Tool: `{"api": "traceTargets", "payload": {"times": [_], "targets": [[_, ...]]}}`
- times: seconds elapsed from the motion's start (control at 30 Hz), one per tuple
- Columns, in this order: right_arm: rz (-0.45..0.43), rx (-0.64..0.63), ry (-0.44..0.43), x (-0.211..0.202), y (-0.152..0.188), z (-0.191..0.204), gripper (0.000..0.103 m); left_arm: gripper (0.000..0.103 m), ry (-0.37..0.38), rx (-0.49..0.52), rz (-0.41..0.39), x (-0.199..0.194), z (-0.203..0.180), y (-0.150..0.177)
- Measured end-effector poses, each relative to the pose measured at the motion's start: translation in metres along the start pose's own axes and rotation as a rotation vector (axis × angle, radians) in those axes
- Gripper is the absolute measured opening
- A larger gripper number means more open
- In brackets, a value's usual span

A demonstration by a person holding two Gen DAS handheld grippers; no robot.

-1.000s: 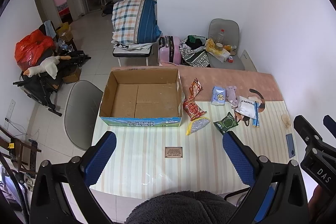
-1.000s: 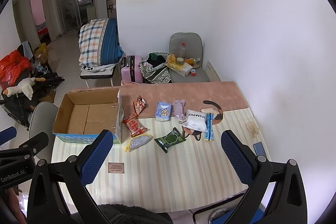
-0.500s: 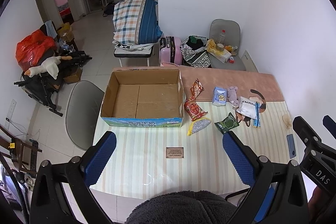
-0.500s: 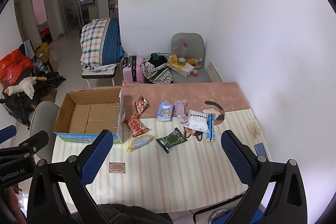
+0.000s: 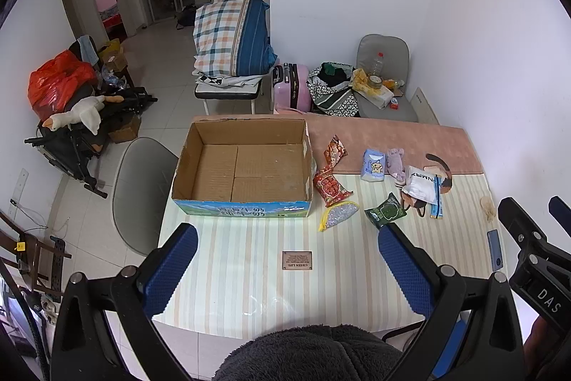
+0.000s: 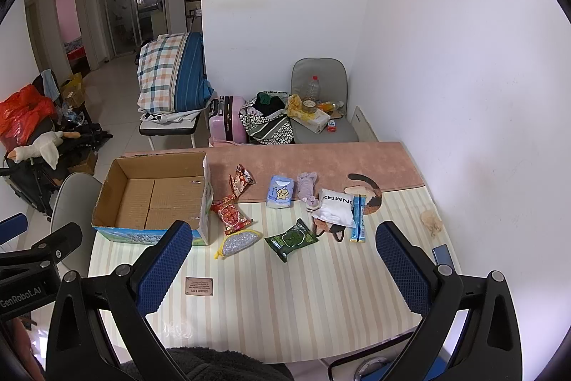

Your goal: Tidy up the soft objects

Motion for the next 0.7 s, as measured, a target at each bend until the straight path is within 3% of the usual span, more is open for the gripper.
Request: {"api": "traceTargets", "payload": {"times": [0.43, 0.57, 0.7], "targets": [[0.006, 0.018, -0.034, 0.006, 0.004, -0.005, 0.103, 0.103, 0.001, 0.006, 0.005, 0.004, 0.000, -0.007], [0.057, 0.081, -0.084, 0.040, 0.009, -0.020, 0.103, 0.103, -0.016, 0.035, 0.003, 0.030, -0.019, -0.015], [0.153, 0.144, -0.106, 0.106, 0.016, -0.049, 0.103, 0.103, -0.032, 0.087, 0.096, 0.091, -0.046, -0.028]]}}
Point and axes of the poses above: each gripper's, at about its wrist camera, not at the fingertips, and x roughly the way its jaws point, z to its left, y to its underside, the point moved 7 cm from there along x, roughly the way its jaws point, and after that the axes turned 14 degrees about -x, right-handed, at the moved point
